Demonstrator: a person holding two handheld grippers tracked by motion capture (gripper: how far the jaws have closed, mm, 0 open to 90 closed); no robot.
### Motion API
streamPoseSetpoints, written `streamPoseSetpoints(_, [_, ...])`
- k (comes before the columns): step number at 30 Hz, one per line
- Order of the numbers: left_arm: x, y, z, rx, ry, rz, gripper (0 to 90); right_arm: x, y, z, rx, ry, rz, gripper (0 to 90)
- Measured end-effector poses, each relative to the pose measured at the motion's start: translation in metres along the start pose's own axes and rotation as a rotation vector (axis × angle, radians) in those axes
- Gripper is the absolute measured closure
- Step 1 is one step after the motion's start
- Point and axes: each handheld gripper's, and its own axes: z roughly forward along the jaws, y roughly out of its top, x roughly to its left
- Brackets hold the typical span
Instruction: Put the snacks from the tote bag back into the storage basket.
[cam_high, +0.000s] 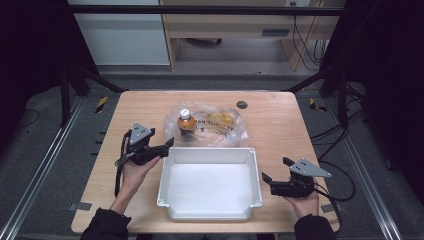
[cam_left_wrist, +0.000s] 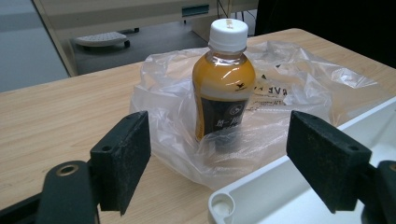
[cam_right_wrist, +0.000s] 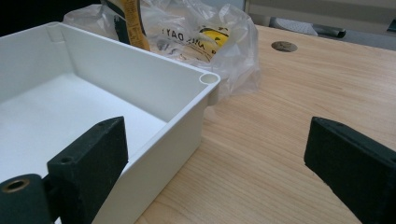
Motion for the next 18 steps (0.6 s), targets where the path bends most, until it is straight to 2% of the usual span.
streamPoseSetpoints(8, [-0.004, 0.01, 0.005, -0.014, 0.001, 0.013, 21.6, 0.0, 0.0, 0.0, -0.002, -0.003, 0.009, 6.5])
streamPoseSetpoints(18, [-0.009, 0.02, 0.012, -0.009, 0.006, 0.019, 21.5, -0.001, 0.001, 0.001, -0.001, -0.005, 0.009, 6.5])
